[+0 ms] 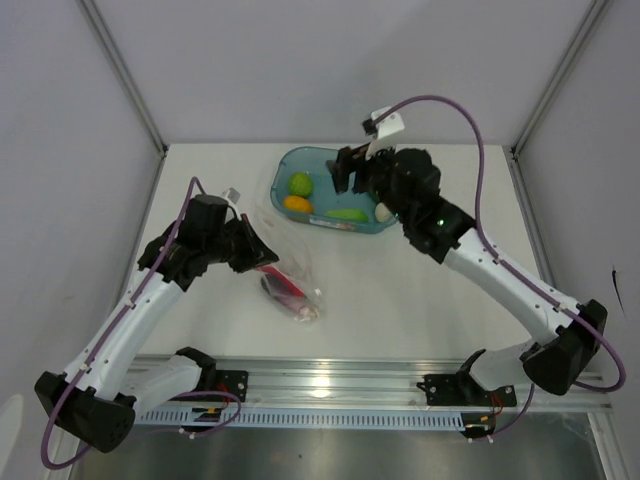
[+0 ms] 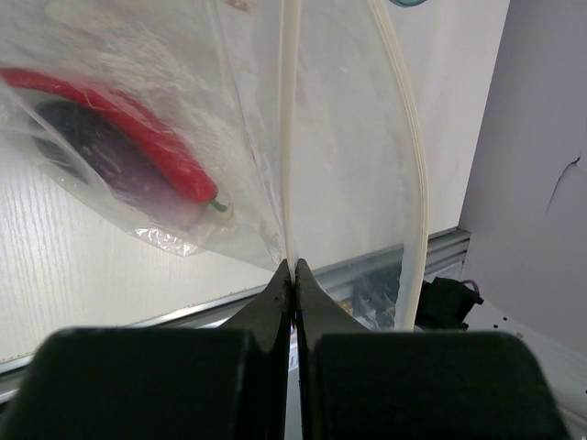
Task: Place the food in the zip-top bag and seal the zipper
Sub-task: Place the fake vegetable in the zipper food storage bag, then pick up the fake vegetable from the bin.
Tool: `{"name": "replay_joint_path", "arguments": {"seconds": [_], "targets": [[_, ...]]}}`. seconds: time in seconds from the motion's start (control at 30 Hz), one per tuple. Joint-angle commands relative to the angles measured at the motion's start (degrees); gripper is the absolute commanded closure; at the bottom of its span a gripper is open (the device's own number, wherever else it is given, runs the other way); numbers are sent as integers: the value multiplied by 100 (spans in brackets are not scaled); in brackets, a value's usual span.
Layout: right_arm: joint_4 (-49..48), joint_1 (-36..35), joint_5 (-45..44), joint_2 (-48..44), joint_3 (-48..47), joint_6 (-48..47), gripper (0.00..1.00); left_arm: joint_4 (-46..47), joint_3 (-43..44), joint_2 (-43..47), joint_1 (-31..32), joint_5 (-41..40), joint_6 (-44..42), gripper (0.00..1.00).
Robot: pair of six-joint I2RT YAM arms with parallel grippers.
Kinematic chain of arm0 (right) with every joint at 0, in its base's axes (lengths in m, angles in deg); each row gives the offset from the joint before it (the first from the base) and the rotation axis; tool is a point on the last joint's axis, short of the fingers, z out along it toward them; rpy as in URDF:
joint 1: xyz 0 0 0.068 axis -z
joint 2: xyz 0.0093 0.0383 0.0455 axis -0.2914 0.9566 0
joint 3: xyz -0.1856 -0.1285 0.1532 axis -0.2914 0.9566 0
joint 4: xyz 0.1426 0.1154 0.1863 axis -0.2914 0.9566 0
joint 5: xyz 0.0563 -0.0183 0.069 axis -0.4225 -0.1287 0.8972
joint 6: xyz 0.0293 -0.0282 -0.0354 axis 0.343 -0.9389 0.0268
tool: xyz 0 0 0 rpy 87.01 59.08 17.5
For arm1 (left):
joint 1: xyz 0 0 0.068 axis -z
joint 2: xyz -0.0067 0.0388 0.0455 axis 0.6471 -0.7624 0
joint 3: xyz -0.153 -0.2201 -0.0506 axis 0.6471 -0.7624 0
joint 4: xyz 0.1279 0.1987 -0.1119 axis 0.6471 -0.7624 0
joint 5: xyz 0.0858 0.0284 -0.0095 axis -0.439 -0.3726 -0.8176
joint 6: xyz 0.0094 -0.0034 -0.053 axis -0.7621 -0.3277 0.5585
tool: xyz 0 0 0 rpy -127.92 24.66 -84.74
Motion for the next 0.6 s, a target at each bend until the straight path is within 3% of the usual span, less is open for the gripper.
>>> {"name": "replay_joint_path", "arguments": {"seconds": [0.0, 0.17, 0.4, 0.57], "targets": [[-99, 1008, 1146, 355, -335, -477, 25, -22, 145, 183, 11, -81, -156, 99], [779, 1827, 2561, 1497, -1275, -988, 25, -30, 172, 245, 11, -10, -191, 99], [1974, 2442, 3581, 3290, -2864, -1480, 27, 84, 58, 342, 11, 51, -288, 99], [3661, 2654, 3924, 4776, -4455, -2120, 30, 110, -21, 263, 11, 121, -341, 99]]}}
